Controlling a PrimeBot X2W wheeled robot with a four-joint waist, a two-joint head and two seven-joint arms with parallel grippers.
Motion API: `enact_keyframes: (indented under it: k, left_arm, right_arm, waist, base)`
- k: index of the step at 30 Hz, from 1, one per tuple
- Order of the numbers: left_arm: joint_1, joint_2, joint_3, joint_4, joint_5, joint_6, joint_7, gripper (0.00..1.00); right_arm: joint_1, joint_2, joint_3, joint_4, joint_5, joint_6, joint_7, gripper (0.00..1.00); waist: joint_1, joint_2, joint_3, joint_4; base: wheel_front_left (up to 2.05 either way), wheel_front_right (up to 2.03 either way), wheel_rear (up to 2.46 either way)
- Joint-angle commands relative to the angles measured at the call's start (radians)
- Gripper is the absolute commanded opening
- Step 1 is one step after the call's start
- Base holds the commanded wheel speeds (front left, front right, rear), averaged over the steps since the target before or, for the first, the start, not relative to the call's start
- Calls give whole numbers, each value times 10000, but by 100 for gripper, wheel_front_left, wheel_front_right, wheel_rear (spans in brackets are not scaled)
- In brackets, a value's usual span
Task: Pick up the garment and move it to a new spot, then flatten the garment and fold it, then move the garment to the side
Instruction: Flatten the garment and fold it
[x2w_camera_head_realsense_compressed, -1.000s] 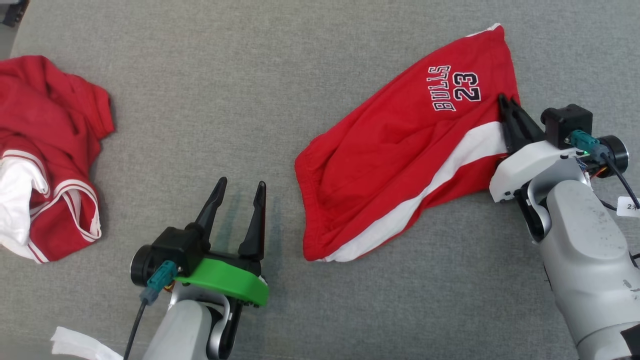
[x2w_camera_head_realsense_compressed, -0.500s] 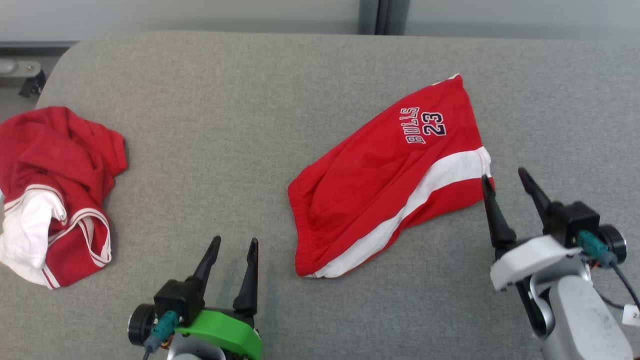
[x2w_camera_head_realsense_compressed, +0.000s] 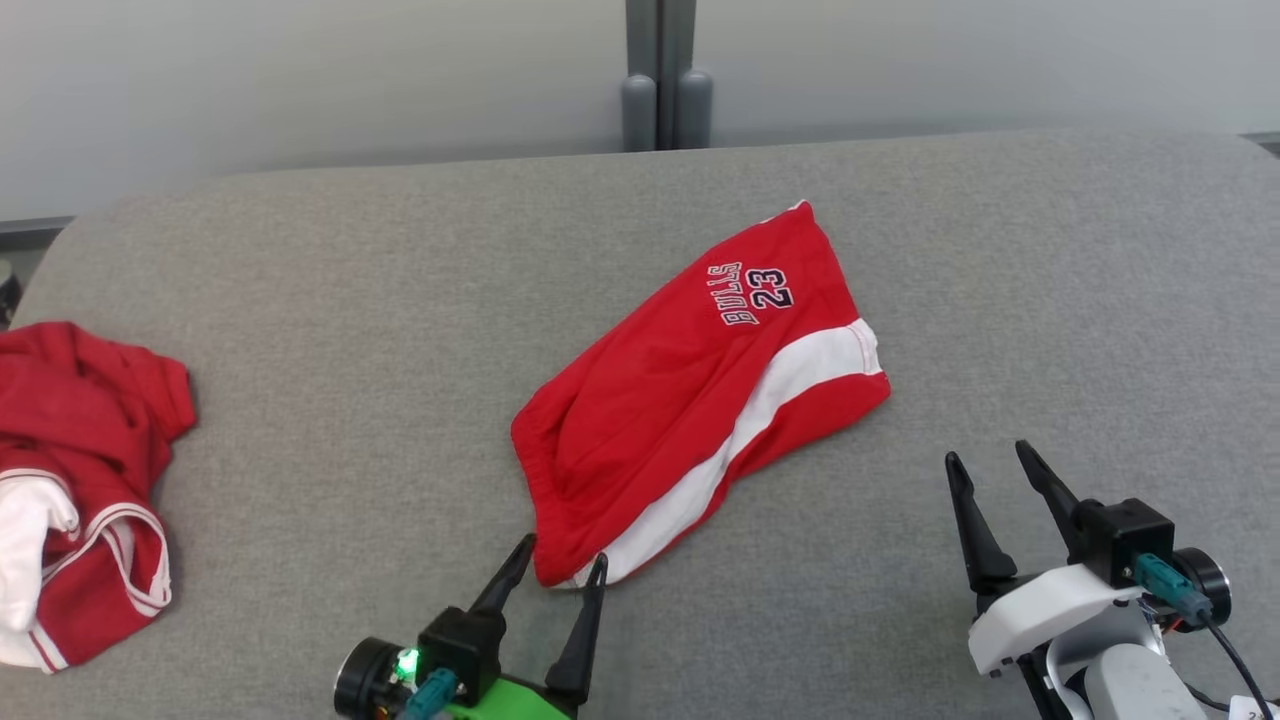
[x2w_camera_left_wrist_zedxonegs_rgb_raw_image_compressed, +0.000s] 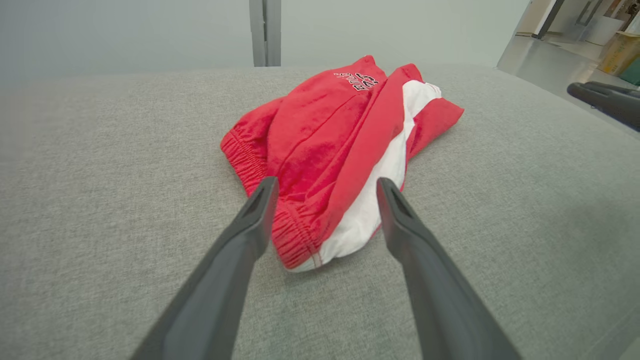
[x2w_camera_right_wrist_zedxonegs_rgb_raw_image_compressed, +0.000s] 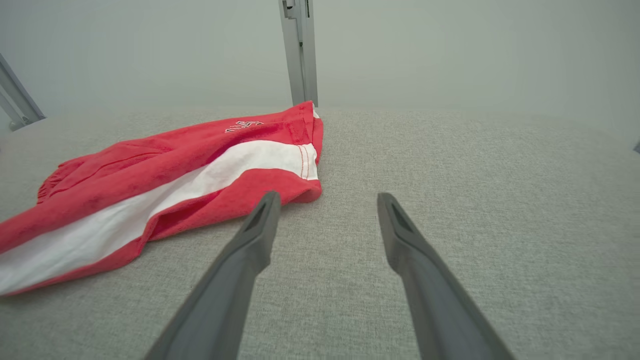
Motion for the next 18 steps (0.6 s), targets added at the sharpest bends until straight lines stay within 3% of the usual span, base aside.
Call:
enact_keyframes:
  k: [1,11,12,13,14,15,18]
  left_arm:
    - [-349,43,-95,239,213,-30,-8,100]
    - [-1006,43,154,1478,419,-29,-8,100]
    - [-1035,43,208,1565,365,-29,-6,94]
    - [-1062,43,254,1587,314,-29,-6,50]
    - [-1075,43,313,1620,271,-30,-8,29]
    - [-1083,43,381,1653,187,-30,-6,0]
    - [-1227,43,561,1749,80,-31,-6,0]
  right_arm:
    - [-67,29,50,-56,-21,-10,-2,100]
    - [-244,71,215,-18,-29,-10,-2,100]
    - [-253,70,228,-18,-21,-10,-2,100]
    - [-256,71,240,-19,-15,-10,-2,100]
    - [-262,78,257,-24,-5,-10,-2,100]
    - [-278,77,288,-25,-5,-10,-2,100]
    - [-394,51,341,-63,-35,-11,-2,100]
  waist:
    - [0,0,213,-388]
    - [0,0,535,-697]
    - [0,0,569,-713]
    - [0,0,595,-723]
    - [0,0,626,-733]
    - [0,0,670,-742]
    - [0,0,807,-762]
  base:
    - [0,0,0]
    - [0,0,0]
    - [0,0,0]
    - [0,0,0]
    - [0,0,0]
    - [0,0,0]
    - [0,0,0]
